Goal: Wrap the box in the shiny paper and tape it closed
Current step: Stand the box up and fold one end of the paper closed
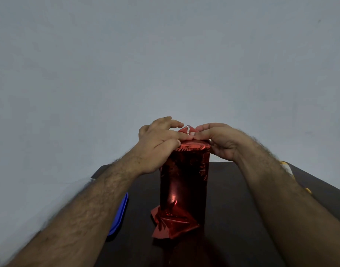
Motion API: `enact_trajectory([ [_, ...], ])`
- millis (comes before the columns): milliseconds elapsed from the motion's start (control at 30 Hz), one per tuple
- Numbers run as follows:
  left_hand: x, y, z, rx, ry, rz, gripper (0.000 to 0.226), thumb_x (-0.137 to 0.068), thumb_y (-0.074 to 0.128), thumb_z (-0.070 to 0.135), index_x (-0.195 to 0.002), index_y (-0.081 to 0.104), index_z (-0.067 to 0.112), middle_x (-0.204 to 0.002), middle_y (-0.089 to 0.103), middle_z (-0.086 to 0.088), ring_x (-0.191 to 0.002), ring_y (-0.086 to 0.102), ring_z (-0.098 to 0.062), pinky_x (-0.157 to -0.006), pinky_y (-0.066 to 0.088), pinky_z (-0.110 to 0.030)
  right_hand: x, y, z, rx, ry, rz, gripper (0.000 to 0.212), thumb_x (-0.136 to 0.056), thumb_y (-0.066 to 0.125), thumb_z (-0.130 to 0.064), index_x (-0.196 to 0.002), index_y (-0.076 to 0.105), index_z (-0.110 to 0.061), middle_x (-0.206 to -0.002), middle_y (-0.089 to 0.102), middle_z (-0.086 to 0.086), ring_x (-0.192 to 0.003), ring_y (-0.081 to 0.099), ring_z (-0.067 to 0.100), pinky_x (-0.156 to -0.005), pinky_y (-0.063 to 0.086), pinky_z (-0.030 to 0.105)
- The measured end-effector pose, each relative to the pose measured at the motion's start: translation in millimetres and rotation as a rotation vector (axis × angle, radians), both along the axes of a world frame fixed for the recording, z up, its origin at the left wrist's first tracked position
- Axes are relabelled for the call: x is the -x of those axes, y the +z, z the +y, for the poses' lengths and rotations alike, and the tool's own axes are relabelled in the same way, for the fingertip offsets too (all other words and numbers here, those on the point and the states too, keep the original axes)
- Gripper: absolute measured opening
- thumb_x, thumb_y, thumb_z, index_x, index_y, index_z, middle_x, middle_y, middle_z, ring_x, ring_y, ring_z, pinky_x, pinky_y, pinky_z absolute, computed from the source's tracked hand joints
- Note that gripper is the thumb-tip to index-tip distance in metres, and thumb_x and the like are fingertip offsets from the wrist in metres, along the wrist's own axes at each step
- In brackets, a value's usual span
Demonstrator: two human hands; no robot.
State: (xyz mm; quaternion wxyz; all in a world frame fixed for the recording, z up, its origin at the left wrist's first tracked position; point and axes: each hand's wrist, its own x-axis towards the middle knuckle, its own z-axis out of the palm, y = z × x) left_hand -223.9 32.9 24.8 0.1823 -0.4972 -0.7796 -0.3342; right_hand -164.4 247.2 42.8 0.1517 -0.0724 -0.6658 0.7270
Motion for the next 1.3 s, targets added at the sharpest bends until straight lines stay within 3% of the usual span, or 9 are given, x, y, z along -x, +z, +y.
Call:
enact_trajectory([
  [267, 0, -5, 7, 0.058, 0.170, 0.248, 0.051, -0.097, 0.035, 0.044, -0.137, 0.067, 0.051, -0.121, 0.051, 0.023, -0.129, 0.036, -0.004, -0.110, 0.016, -0.041, -6, -5, -5, -0.060, -0.040, 0.011, 0.001, -0.091, 0.076, 0.000, -0.092, 0.075, 0.000, -0.086, 0.074, 0.010, -0.074, 0.073, 0.018, -0.067, 0.063, 0.028],
  [367, 3, -5, 7, 0.064, 0.132, 0.267, 0.053, -0.096, 0.037, 0.038, -0.137, 0.070, 0.044, -0.114, 0.050, 0.023, -0.120, 0.037, -0.005, -0.104, 0.018, -0.039, -8, -12, -15, -0.017, -0.061, 0.079, 0.018, -0.094, 0.076, -0.008, -0.108, 0.072, 0.003, -0.088, 0.074, 0.012, -0.071, 0.072, 0.019, -0.061, 0.060, 0.029],
  [500, 8, -5, 5, 0.072, 0.075, 0.227, 0.053, -0.096, 0.037, 0.040, -0.138, 0.070, 0.041, -0.116, 0.053, 0.022, -0.118, 0.037, -0.005, -0.097, 0.012, -0.032, -16, -32, -16, -0.047, -0.232, 0.193, 0.025, -0.102, 0.068, -0.035, -0.093, 0.069, -0.012, -0.097, 0.077, 0.006, -0.086, 0.072, 0.022, -0.076, 0.061, 0.034],
  [600, 8, -1, 4, 0.097, 0.043, 0.175, 0.055, -0.095, 0.036, 0.042, -0.138, 0.070, 0.040, -0.116, 0.054, 0.020, -0.117, 0.037, -0.006, -0.093, 0.012, -0.029, -32, -48, -3, -0.279, -0.507, 0.136, 0.027, -0.104, 0.062, -0.045, -0.102, 0.066, -0.018, -0.113, 0.070, -0.003, -0.111, 0.068, 0.021, -0.099, 0.058, 0.041],
  [700, 5, 5, 3, 0.133, 0.028, 0.154, 0.058, -0.095, 0.034, 0.043, -0.139, 0.070, 0.037, -0.116, 0.052, 0.017, -0.118, 0.037, -0.008, -0.096, 0.015, -0.033, -55, -55, 15, -0.523, -0.665, 0.113, 0.024, -0.104, 0.060, -0.040, -0.100, 0.068, -0.018, -0.112, 0.070, -0.004, -0.111, 0.066, 0.021, -0.098, 0.053, 0.040],
  [933, -10, 14, 7, 0.219, 0.090, 0.165, 0.043, -0.106, 0.043, 0.032, -0.138, 0.071, 0.031, -0.126, 0.053, 0.007, -0.129, 0.042, -0.020, -0.105, 0.024, -0.044, -117, -47, 68, -1.132, -0.954, -0.457, 0.047, -0.100, 0.059, -0.049, -0.131, 0.065, -0.014, -0.137, 0.060, 0.016, -0.123, 0.059, 0.042, -0.100, 0.054, 0.049],
  [1100, -23, 17, 14, 0.268, 0.176, 0.247, 0.038, -0.102, 0.042, 0.026, -0.115, 0.078, 0.020, -0.117, 0.054, -0.003, -0.113, 0.047, -0.025, -0.101, 0.033, -0.045, -152, -35, 76, -1.107, -0.901, -0.845, 0.028, -0.100, 0.059, -0.029, -0.099, 0.064, -0.001, -0.098, 0.061, 0.014, -0.090, 0.058, 0.032, -0.079, 0.053, 0.037],
  [1233, -28, 16, 16, 0.288, 0.236, 0.293, 0.036, -0.103, 0.040, 0.028, -0.103, 0.074, 0.017, -0.109, 0.049, -0.002, -0.104, 0.042, -0.022, -0.100, 0.037, -0.047, -163, -37, 74, -1.012, -0.773, -0.985, 0.018, -0.103, 0.054, -0.012, -0.095, 0.061, 0.002, -0.096, 0.065, 0.016, -0.080, 0.062, 0.028, -0.061, 0.049, 0.033],
  [1300, -27, 15, 15, 0.287, 0.231, 0.305, 0.037, -0.104, 0.039, 0.029, -0.106, 0.074, 0.016, -0.111, 0.050, -0.002, -0.110, 0.048, -0.025, -0.103, 0.037, -0.049, -164, -41, 76, -0.918, -0.752, -0.961, 0.018, -0.101, 0.057, -0.013, -0.103, 0.063, 0.003, -0.106, 0.068, 0.017, -0.093, 0.068, 0.032, -0.072, 0.059, 0.042],
])
